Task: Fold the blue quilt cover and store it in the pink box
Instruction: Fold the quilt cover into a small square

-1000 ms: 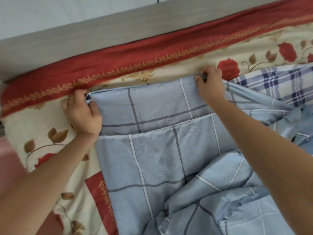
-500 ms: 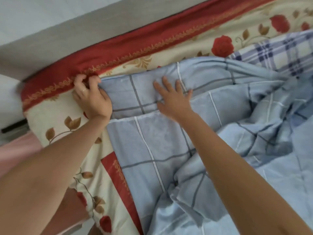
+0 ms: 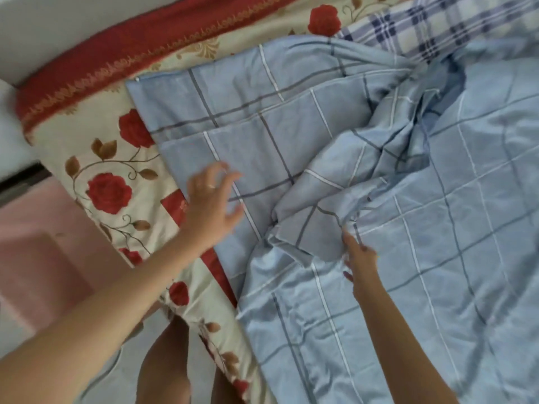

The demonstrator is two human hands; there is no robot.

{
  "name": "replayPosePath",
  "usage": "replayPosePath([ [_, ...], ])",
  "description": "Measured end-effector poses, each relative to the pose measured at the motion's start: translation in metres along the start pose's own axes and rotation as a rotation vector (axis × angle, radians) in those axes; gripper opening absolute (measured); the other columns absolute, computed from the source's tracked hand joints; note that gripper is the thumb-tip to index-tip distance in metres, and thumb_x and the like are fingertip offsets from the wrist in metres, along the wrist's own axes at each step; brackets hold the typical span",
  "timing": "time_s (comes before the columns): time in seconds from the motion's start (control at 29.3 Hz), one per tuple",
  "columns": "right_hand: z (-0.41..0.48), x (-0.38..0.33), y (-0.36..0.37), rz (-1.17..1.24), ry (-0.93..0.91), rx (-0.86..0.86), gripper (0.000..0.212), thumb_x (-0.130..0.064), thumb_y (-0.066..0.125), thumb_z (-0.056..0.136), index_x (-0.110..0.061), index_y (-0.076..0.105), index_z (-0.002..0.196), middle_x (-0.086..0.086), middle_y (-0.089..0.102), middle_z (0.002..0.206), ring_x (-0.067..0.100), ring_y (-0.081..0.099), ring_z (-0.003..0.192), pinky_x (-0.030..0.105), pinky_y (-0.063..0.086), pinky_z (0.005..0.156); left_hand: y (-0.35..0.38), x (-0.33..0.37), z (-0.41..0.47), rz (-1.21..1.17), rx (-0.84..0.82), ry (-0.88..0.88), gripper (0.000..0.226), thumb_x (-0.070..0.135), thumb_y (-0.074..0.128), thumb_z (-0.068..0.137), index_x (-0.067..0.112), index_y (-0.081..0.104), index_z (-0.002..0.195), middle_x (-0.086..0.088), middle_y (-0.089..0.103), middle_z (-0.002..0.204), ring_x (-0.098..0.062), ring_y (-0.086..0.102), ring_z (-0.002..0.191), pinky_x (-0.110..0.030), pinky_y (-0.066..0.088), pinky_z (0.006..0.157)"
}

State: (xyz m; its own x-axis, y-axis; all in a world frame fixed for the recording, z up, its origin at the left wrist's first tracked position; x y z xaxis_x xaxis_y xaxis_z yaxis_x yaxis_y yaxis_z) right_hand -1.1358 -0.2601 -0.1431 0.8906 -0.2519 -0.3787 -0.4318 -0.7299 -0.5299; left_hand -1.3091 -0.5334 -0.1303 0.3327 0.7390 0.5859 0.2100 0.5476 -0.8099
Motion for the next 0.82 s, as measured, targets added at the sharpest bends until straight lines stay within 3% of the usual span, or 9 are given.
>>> replayPosePath([
  [0.1, -0.011, 0.011, 0.006, 0.184, -0.005, -0.289, 0.016, -0.020, 0.052, 0.096, -0.011, 0.063, 0.104, 0.009, 0.064, 0.100, 0.016, 0.062, 0.083, 0.028, 0.047, 0.073, 0.054, 0.073, -0.044, 0.026, -0.265, 0.222, 0.084, 0.046, 0.082, 0.058, 0.019, 0.047, 0.129, -0.012, 0.035, 0.140, -0.031, 0.034, 0.127, -0.052, 0.033, 0.099],
  [0.17, -0.022, -0.005, 0.012, 0.149, -0.139, -0.286, 0.011, -0.016, 0.057, 0.087, -0.007, 0.063, 0.089, 0.023, 0.063, 0.095, 0.017, 0.058, 0.080, 0.030, 0.046, 0.074, 0.078, 0.098, -0.055, 0.010, -0.339, 0.192, 0.087, 0.051, 0.082, 0.056, 0.020, 0.047, 0.129, -0.013, 0.036, 0.144, -0.032, 0.031, 0.135, -0.051, 0.030, 0.103],
  [0.24, -0.037, -0.033, 0.019, 0.076, -0.307, -0.279, 0.019, -0.020, 0.059, 0.079, -0.003, 0.061, 0.087, 0.028, 0.061, 0.096, 0.021, 0.055, 0.083, 0.037, 0.044, 0.079, 0.081, 0.111, -0.052, -0.114, -0.242, 0.086, 0.061, 0.041, 0.077, 0.065, 0.018, 0.055, 0.116, -0.010, 0.051, 0.131, -0.029, 0.043, 0.127, -0.043, 0.032, 0.100],
  [0.34, -0.071, -0.085, 0.037, 0.007, -0.560, -0.428, 0.013, -0.005, 0.054, 0.092, -0.004, 0.061, 0.103, 0.011, 0.064, 0.092, 0.016, 0.060, 0.086, 0.030, 0.049, 0.081, 0.054, 0.104, -0.034, -0.602, -0.011, -0.296, 0.010, 0.016, 0.064, 0.079, 0.016, 0.057, 0.087, 0.005, 0.062, 0.081, -0.005, 0.060, 0.077, -0.025, 0.042, 0.070],
  [0.41, -0.091, -0.123, 0.051, -0.026, -0.709, -0.539, 0.018, -0.002, 0.054, 0.094, -0.011, 0.060, 0.108, -0.001, 0.065, 0.095, 0.004, 0.061, 0.088, 0.019, 0.049, 0.084, 0.032, 0.081, -0.014, -0.869, 0.161, -0.542, 0.006, 0.012, 0.052, 0.078, 0.017, 0.052, 0.077, 0.008, 0.054, 0.068, 0.003, 0.047, 0.060, -0.018, 0.038, 0.057],
  [0.48, -0.107, -0.155, 0.061, -0.096, -0.909, -0.590, 0.028, -0.005, 0.057, 0.093, -0.026, 0.058, 0.111, -0.007, 0.063, 0.109, 0.003, 0.059, 0.104, 0.020, 0.045, 0.096, 0.010, 0.044, 0.002, -1.049, 0.341, -0.718, 0.017, 0.005, 0.042, 0.079, 0.019, 0.048, 0.071, 0.004, 0.046, 0.065, -0.004, 0.040, 0.059, -0.016, 0.034, 0.053],
  [0.62, -0.080, -0.180, 0.062, -0.333, -1.109, -0.321, 0.046, -0.001, 0.058, 0.088, -0.017, 0.050, 0.130, 0.002, 0.051, 0.129, 0.013, 0.047, 0.118, 0.013, 0.035, 0.100, -0.005, -0.035, 0.021, -0.887, 0.365, -0.945, 0.023, 0.009, 0.043, 0.093, 0.019, 0.048, 0.072, -0.002, 0.047, 0.071, -0.020, 0.047, 0.071, -0.029, 0.038, 0.064],
  [0.75, -0.050, -0.196, 0.080, -0.611, -1.105, -0.223, 0.061, 0.000, 0.053, 0.089, -0.019, 0.034, 0.144, 0.004, 0.034, 0.146, 0.023, 0.035, 0.134, 0.034, 0.030, 0.111, -0.033, -0.099, 0.025, -0.677, 0.450, -1.031, 0.013, 0.013, 0.047, 0.092, 0.007, 0.057, 0.097, -0.021, 0.059, 0.100, -0.036, 0.056, 0.099, -0.037, 0.042, 0.077],
  [0.82, -0.042, -0.203, 0.091, -0.784, -1.139, -0.195, 0.065, -0.003, 0.053, 0.090, -0.021, 0.028, 0.147, 0.003, 0.027, 0.152, 0.025, 0.031, 0.137, 0.040, 0.033, 0.109, -0.036, -0.110, 0.028, -0.647, 0.397, -1.001, 0.003, 0.011, 0.051, 0.090, 0.011, 0.054, 0.090, -0.015, 0.058, 0.090, -0.034, 0.057, 0.092, -0.034, 0.039, 0.070],
])
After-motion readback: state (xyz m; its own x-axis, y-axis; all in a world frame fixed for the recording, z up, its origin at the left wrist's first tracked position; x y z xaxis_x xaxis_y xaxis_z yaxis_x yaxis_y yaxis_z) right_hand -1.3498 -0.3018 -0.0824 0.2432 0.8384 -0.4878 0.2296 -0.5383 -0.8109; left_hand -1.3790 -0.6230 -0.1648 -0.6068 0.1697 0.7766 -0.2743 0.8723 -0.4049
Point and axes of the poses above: each hand's wrist, its own z-axis towards the middle knuckle, its own y-axis out of the palm, x = y × z, the point moved 7 cm from there along z, towards the middle knuckle
